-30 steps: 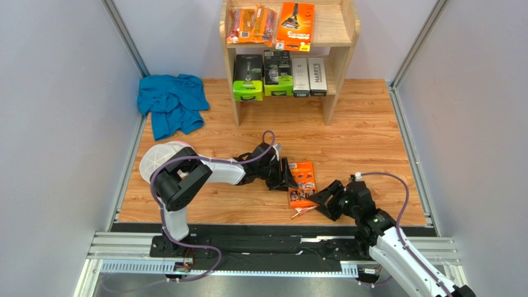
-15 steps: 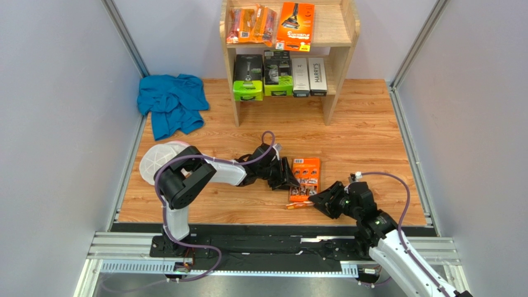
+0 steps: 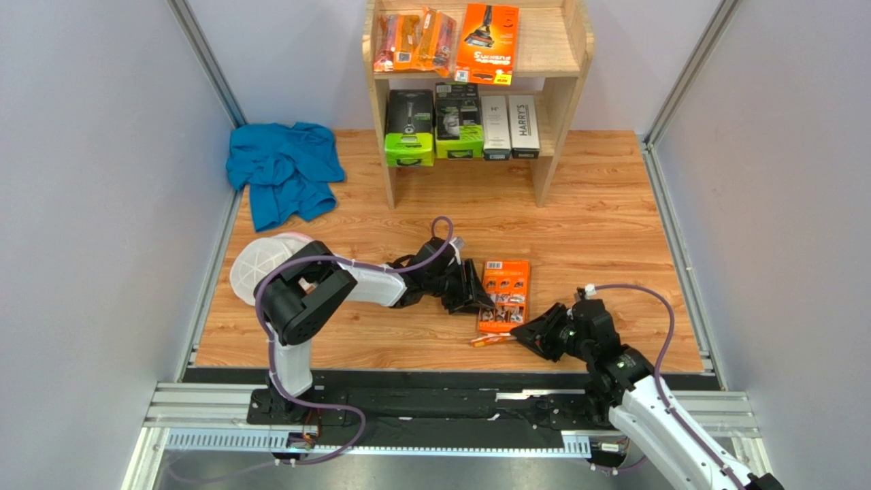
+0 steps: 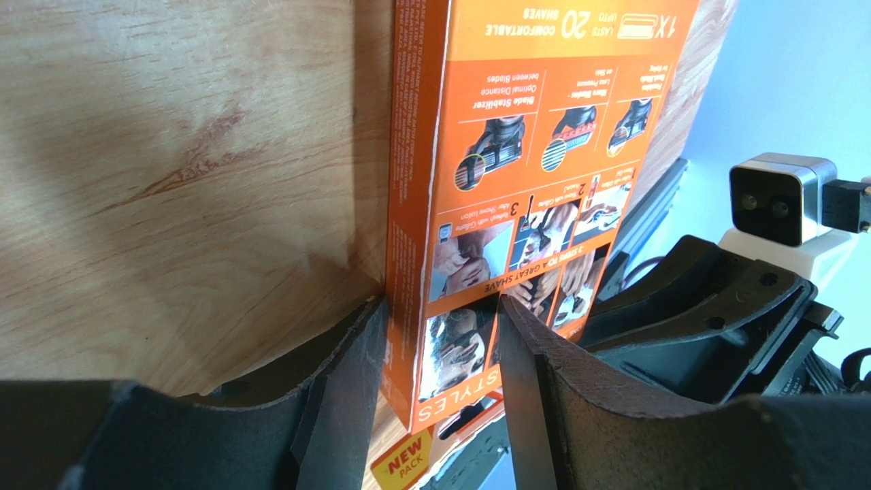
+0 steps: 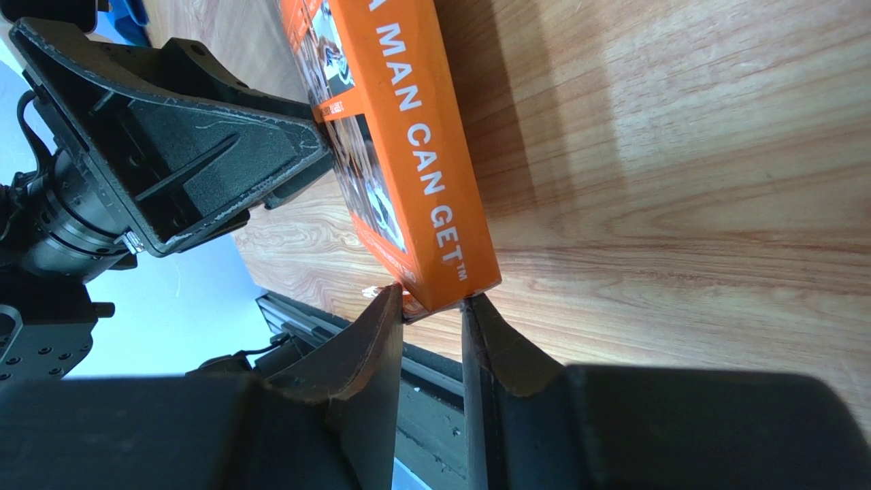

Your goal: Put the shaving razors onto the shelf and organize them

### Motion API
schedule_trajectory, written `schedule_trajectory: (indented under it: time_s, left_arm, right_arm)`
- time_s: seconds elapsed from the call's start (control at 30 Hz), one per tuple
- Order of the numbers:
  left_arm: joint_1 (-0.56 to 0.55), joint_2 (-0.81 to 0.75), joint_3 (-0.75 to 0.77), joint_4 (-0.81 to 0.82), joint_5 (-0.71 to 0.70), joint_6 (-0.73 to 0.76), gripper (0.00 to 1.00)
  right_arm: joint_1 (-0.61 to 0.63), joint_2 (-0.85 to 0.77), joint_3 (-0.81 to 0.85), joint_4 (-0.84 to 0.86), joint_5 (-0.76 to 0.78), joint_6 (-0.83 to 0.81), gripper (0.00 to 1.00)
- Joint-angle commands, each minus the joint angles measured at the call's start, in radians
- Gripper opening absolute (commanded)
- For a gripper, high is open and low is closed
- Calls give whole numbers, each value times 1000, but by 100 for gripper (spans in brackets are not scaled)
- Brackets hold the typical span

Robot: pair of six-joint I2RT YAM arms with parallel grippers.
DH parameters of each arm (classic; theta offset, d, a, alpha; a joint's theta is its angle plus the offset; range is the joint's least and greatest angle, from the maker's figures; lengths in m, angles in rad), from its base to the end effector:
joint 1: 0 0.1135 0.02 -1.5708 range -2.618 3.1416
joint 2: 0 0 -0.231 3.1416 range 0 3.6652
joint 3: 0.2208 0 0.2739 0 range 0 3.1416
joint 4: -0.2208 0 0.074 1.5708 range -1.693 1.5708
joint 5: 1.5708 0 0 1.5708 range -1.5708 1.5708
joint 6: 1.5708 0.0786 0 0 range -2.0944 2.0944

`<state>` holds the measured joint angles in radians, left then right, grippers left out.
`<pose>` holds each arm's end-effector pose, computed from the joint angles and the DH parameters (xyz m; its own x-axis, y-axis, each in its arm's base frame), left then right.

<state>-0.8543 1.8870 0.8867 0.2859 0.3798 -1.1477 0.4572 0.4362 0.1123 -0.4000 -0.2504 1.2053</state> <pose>0.2392 -0.3191 0.0442 -0.9830 -0.1607 -0.0887 -0.0292 0.6142 -0.7886 0.1669 0.1038 0.0835 -0.7674 0.6309 -0.1145 0.3426 0.5545 0.7584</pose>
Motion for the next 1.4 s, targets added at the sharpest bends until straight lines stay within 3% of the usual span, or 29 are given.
schedule_trajectory:
  time_s: [0.0,0.67,0.77,1.0,1.17,1.27,1.37]
  left_arm:
    - [-23,43,-51,-73,-19,19,54]
    - [-22,-109,-143,-128,-30,48,64]
    - [-22,-123,-187,-62,-13,13,65]
    - [-41,-77,-310,280,-1,-188,65]
    - [-63,-42,-345,383,-41,-265,66]
    - [-65,-19,-354,417,-54,-293,66]
    - [-65,1,-362,423,-71,-305,66]
  right_arm:
    - [3,-13,3,-16,23,-18,13]
    - [5,15,79,10,36,-30,8]
    - [3,25,82,29,28,-29,8]
    - [1,38,89,44,22,-24,8]
    - [5,39,98,20,26,-32,8]
    - [1,26,95,-13,66,-41,17]
    - [1,10,93,-17,115,-58,48]
